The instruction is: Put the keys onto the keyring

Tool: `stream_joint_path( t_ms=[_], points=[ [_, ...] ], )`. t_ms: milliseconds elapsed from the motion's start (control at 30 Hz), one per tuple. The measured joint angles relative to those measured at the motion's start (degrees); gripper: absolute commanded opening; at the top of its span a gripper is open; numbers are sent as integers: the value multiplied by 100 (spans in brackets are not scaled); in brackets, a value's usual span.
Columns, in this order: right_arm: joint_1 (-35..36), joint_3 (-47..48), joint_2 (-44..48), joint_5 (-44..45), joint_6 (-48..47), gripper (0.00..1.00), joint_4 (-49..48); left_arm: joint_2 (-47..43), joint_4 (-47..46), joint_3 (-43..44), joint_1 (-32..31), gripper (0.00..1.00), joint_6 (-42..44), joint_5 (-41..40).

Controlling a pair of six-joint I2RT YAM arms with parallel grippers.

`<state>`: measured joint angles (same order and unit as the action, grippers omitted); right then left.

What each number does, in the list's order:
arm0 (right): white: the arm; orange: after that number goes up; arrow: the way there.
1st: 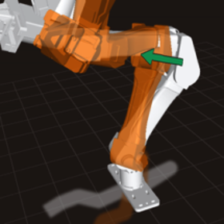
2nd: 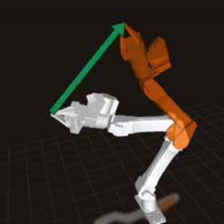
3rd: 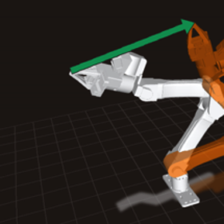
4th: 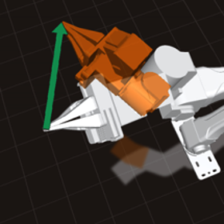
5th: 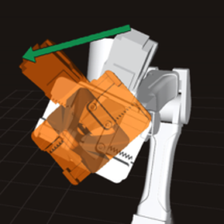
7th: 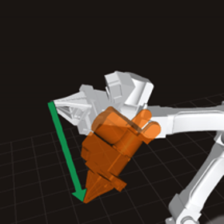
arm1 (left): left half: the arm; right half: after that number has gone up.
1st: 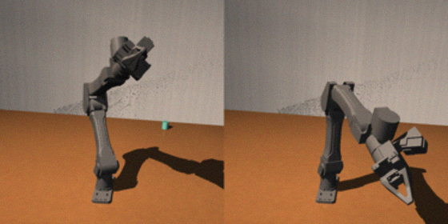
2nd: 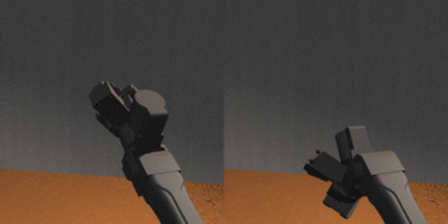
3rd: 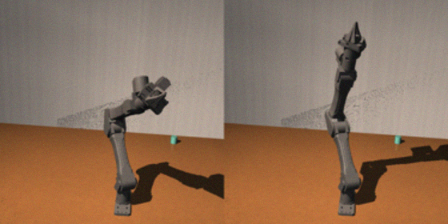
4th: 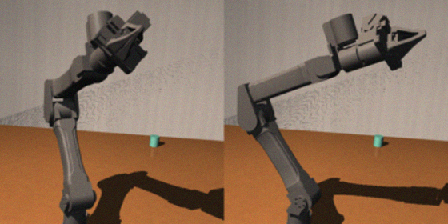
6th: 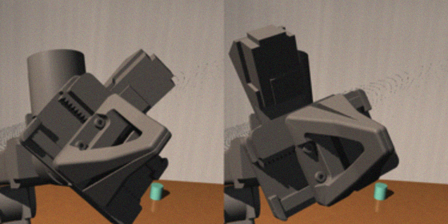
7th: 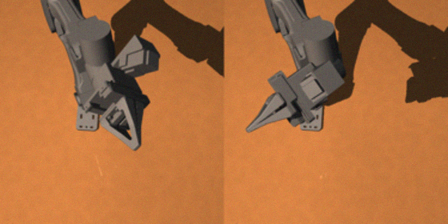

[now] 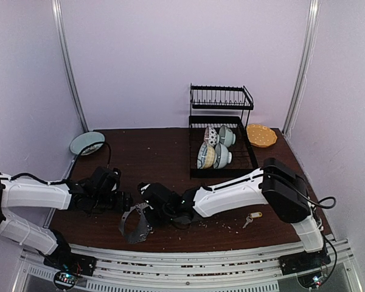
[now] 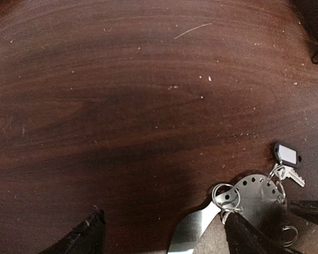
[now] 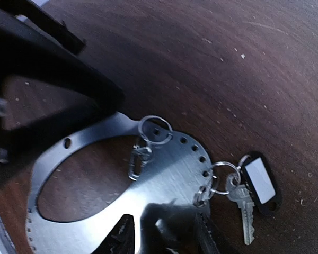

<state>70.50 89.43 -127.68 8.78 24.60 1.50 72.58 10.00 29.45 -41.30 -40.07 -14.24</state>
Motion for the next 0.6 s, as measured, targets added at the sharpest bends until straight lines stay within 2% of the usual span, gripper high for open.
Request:
stream_joint_path(
  t_ms=[367,500,567,600],
  points=[
    [-90,487,-402,391,-85,20,369,-144,-271,-107,0,81,4,-28],
    [-90,608,-459,485,-111,9,417,-144,-273,-107,0,81,20,-35],
    [-90,610,-466,540,-122,0,433,-142,-273,-107,0,81,35,-37],
    [-90,612,-466,564,-127,0,435,-142,-275,-107,0,81,37,-37]
  ],
)
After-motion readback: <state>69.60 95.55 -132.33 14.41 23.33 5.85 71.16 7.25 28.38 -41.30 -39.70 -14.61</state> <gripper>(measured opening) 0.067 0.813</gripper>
